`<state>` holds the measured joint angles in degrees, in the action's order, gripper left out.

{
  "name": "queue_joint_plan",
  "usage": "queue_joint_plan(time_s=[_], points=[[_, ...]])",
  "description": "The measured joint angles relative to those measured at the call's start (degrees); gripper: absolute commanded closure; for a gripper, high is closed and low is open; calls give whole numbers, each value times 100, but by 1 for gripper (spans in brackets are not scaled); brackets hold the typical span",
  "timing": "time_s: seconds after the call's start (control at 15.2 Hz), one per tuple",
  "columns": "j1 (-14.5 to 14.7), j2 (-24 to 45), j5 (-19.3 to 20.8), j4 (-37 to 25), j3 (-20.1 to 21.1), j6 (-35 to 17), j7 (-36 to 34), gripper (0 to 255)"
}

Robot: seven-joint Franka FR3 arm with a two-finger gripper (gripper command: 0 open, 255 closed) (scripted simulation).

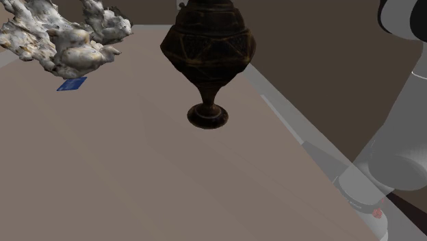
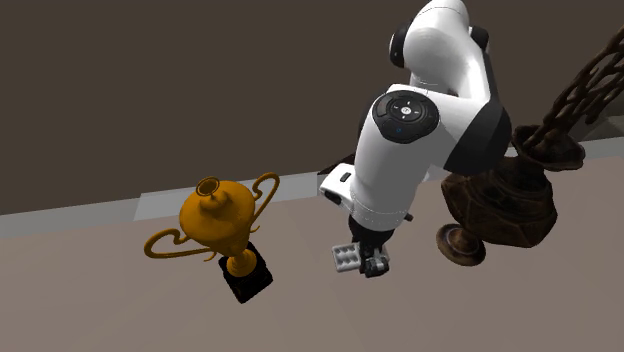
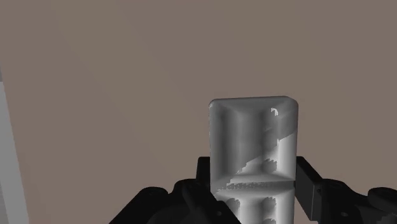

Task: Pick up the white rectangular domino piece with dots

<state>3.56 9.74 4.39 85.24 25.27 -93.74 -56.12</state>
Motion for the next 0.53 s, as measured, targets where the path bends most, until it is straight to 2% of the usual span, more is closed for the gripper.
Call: queue_joint_plan(time_s=[0.53], points=[[78, 179, 78, -838, 23, 677, -31, 255]])
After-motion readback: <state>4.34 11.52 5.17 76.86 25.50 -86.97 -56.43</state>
